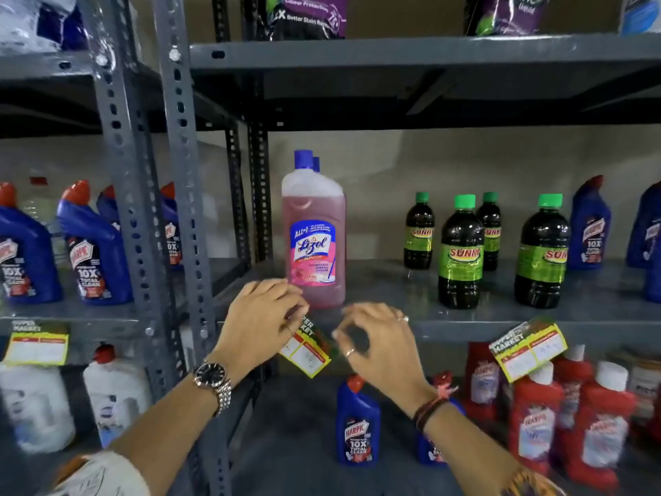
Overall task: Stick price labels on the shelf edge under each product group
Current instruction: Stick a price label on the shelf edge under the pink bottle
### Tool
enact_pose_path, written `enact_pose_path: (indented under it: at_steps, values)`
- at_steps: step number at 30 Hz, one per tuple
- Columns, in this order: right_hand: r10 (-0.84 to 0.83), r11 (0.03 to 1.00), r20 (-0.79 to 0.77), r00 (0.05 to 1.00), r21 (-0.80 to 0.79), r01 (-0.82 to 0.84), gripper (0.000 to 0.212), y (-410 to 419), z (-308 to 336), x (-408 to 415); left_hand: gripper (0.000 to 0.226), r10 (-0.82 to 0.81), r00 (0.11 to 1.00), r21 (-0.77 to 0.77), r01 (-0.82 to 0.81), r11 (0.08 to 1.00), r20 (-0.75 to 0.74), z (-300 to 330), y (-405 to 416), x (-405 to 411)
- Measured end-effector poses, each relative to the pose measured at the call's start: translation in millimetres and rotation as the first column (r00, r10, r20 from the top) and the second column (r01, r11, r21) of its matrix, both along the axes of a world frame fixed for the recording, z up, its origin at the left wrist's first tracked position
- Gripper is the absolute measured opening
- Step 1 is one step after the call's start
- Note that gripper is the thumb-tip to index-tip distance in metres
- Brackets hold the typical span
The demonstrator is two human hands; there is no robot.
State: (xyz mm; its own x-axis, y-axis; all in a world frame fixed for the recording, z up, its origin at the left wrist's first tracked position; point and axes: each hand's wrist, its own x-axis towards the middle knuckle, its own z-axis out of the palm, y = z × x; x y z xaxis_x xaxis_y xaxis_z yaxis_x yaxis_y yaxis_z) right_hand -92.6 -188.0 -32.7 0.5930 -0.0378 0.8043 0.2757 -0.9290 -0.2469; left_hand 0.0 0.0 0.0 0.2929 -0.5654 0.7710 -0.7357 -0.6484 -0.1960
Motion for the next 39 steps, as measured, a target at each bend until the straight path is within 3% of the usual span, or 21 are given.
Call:
enact_pose_path:
  at_steps: [4, 8, 13, 17, 28, 39]
  values:
    - [-0.046, 0.998, -0.06, 0.997, -0.045, 0.043, 0.018, 9, -26, 8, 0.016, 0.032, 0.987, -0.108, -0.049, 0.993, -0.155, -18, 11, 1]
    - [-0.14, 0.986, -0.081, 0.987, -0.104, 0.132, 0.016, 5, -29, 16, 0.009, 0.001, 0.979, -0.202, -0.043, 0.978, -0.206, -19, 14, 3]
    - [-0.165, 0.976, -0.035, 0.986, -0.149, 0.159, 0.009, 6, -33, 20, 0.012, 0.004, 0.986, -0.193, -0.037, 0.98, -0.167, -29, 15, 7]
    - [-0.183, 0.98, 0.034, 0.982, -0.074, 0.186, 0.005, 7, -23, 20, 0.019, -0.011, 0.986, -0.252, -0.031, 0.967, -0.165, -37, 15, 8]
    - [-0.123, 0.983, -0.09, 0.988, -0.149, 0.108, 0.01, -2, -26, 17, 0.011, -0.111, 0.973, -0.25, 0.058, 0.966, -0.204, -64, 19, 13]
    - [-0.102, 0.994, -0.015, 0.995, -0.029, 0.101, 0.014, -2, -20, 25, 0.012, -0.147, 0.964, -0.395, 0.049, 0.917, -0.221, -57, 12, 15]
